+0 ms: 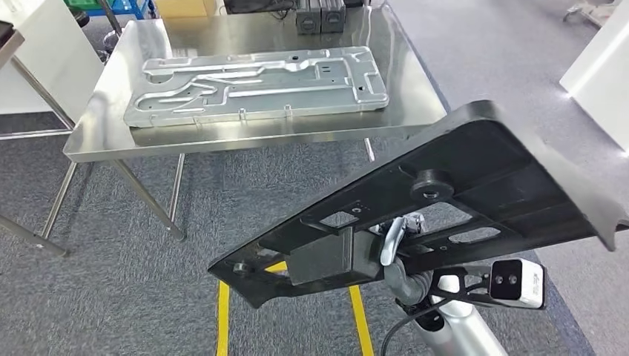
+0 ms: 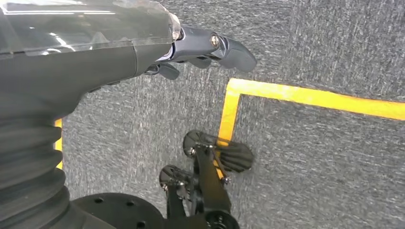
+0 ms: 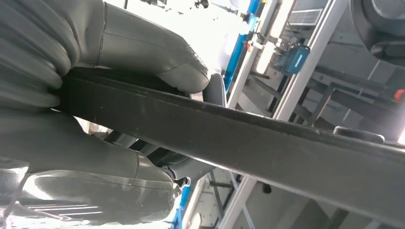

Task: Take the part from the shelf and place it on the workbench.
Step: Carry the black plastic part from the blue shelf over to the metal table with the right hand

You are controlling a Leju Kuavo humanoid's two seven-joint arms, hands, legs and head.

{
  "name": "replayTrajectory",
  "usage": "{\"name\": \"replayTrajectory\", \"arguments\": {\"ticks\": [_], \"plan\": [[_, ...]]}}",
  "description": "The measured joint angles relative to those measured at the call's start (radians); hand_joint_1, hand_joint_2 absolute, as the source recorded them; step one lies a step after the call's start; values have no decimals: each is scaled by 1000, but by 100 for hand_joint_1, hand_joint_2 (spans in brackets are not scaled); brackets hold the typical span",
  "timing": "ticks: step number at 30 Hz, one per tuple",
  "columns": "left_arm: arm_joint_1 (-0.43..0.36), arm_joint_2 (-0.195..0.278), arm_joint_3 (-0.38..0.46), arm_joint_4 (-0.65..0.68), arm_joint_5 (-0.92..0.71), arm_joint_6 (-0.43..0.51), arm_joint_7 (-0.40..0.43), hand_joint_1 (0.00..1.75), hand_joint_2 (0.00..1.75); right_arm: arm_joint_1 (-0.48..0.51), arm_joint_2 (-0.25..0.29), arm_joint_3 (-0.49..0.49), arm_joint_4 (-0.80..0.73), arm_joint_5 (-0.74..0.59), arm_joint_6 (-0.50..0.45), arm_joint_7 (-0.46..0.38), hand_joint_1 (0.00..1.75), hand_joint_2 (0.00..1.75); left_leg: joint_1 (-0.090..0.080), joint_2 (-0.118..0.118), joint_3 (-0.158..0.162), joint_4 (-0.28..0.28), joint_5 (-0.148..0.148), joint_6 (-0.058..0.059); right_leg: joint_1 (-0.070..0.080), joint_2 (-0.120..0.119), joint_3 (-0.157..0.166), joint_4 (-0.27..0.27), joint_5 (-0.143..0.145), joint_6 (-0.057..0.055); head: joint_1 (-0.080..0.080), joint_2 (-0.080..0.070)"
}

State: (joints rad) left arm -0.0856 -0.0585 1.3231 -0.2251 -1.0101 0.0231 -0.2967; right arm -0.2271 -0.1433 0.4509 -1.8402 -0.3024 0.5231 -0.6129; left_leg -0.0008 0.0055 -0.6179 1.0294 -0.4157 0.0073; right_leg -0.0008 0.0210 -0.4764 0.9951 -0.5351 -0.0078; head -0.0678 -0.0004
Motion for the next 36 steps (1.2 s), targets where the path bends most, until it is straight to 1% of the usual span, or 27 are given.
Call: {"name": "replayTrajectory", "arguments": {"ticks": [2,4,6,8,9,10,11,13,14,15,17,18,19,20,21,23,24,25,26,27,28,29,30,31,33,34,36], "plan": [[0,-1,0,0,0,2,0,0,175,2,0,-1,0,1,4,-1,175,175,1,0,14,-15,-9,8,1,0,5,4,6,13,0,0],[0,-2,0,0,0,3,0,0,175,2,0,-3,0,2,5,-1,175,175,6,-1,40,-36,-15,19,0,-5,-15,55,13,23,0,0],[0,-2,0,0,0,3,0,0,175,2,0,-5,0,2,5,-1,175,175,8,-1,64,-49,-25,25,-5,-9,-81,163,-11,31,0,0],[0,-2,0,0,1,4,-1,0,175,4,0,-6,1,2,7,-1,175,175,9,-2,82,-51,-41,26,-10,-10,-167,260,-63,39,0,0],[1,-2,0,0,1,4,-1,0,175,5,0,-6,1,2,8,-1,175,175,9,-2,93,-51,-51,24,-13,-12,-196,276,-78,42,0,0],[2,-2,0,0,2,4,-1,0,175,5,0,-6,2,2,9,-1,175,175,9,-2,107,-51,-62,22,-15,-13,-210,260,-73,44,0,0],[2,-2,0,0,3,4,-1,0,175,5,0,-6,3,2,10,-1,175,175,10,-3,124,-51,-75,19,-17,-16,-209,215,-44,45,0,0],[2,-3,0,0,5,3,0,0,175,5,0,-6,5,2,12,-1,175,175,11,-3,154,-49,-102,10,-20,-24,-189,92,67,44,0,0],[1,-3,0,0,5,3,0,0,175,5,0,-7,7,2,13,-1,175,175,10,-3,164,-48,-114,4,-17,-27,-181,51,109,40,0,0],[0,-3,1,0,6,3,-1,0,175,4,1,-7,8,2,13,-1,175,175,10,-2,171,-49,-123,-3,-14,-29,-177,29,136,33,0,0],[-3,-3,1,0,6,3,-1,0,175,0,2,-9,9,1,12,0,175,175,11,-1,178,-41,-125,-19,-8,-25,-169,24,131,14,1,0],[-4,-3,1,0,5,2,-1,0,175,-3,3,-10,9,0,12,0,175,175,13,-1,172,-18,-118,-25,-9,-23,-160,21,127,6,2,0],[-6,-3,1,0,5,1,-2,0,175,-7,4,-10,8,-1,12,1,175,175,14,-1,151,26,-110,-29,-9,-22,-149,18,120,-2,1,0],[-8,-3,0,0,3,0,-2,0,175,-10,5,-11,8,-2,12,1,175,175,15,-1,117,84,-109,-32,-10,-21,-138,16,112,-9,1,0],[-9,-4,0,0,2,-2,-2,0,175,-13,6,-11,8,-3,11,2,175,175,16,-2,72,150,-121,-33,-10,-21,-127,14,103,-14,1,0],[-7,-4,0,0,0,-4,-2,0,175,-16,6,-11,10,-5,10,3,175,175,16,-2,-15,254,-182,-36,-8,-18,-105,14,83,-19,1,0],[-5,-4,0,0,-2,-4,-1,0,175,-16,6,-11,11,-6,8,3,175,175,16,-2,-45,273,-210,-36,-6,-16,-92,14,72,-20,1,0],[-4,-4,0,0,-3,-5,-1,0,175,-17,6,-11,13,-6,7,3,175,175,16,-2,-62,263,-219,-35,-4,-14,-77,14,61,-20,1,0],[-3,-4,0,0,-3,-5,0,0,175,-17,6,-11,14,-7,6,4,175,175,14,-2,-64,224,-201,-32,-2,-12,-61,14,50,-20,1,0],[-3,-4,0,0,-4,-5,0,0,175,-17,6,-11,16,-7,4,4,175,175,12,-2,-56,162,-155,-25,-1,-11,-45,14,38,-19,1,0],[-2,-4,0,0,-4,-5,0,0,175,-18,6,-11,17,-7,2,4,175,175,8,-3,-46,96,-89,-17,1,-11,-31,14,26,-17,1,0],[-1,-4,0,0,-4,-5,0,0,175,-18,7,-11,19,-6,0,5,175,175,4,-4,-37,44,-36,-10,2,-10,-21,13,16,-13,1,0],[-1,-4,0,0,-4,-5,0,0,175,-17,8,-11,21,-5,-2,5,175,175,-1,-5,-31,11,4,-3,3,-9,-15,10,7,-8,1,0],[-1,-4,0,0,-4,-4,0,0,175,-16,8,-11,22,-3,-5,5,175,175,-3,-6,-28,-4,22,1,3,-7,-12,12,5,-3,1,0],[-2,-5,0,0,-4,-4,0,0,175,-16,9,-11,23,-1,-10,5,175,175,-2,-7,-12,-16,18,9,3,-7,-12,26,10,8,1,0],[-2,-6,0,0,-4,-4,-1,0,175,-17,9,-11,23,-1,-11,5,175,175,1,-8,0,-25,15,14,2,-9,-21,53,14,13,1,0],[-4,-8,0,0,-4,-4,-1,0,175,-19,9,-11,23,-1,-12,5,175,175,5,-9,26,-37,6,22,-1,-11,-75,147,-3,23,1,0]]}}
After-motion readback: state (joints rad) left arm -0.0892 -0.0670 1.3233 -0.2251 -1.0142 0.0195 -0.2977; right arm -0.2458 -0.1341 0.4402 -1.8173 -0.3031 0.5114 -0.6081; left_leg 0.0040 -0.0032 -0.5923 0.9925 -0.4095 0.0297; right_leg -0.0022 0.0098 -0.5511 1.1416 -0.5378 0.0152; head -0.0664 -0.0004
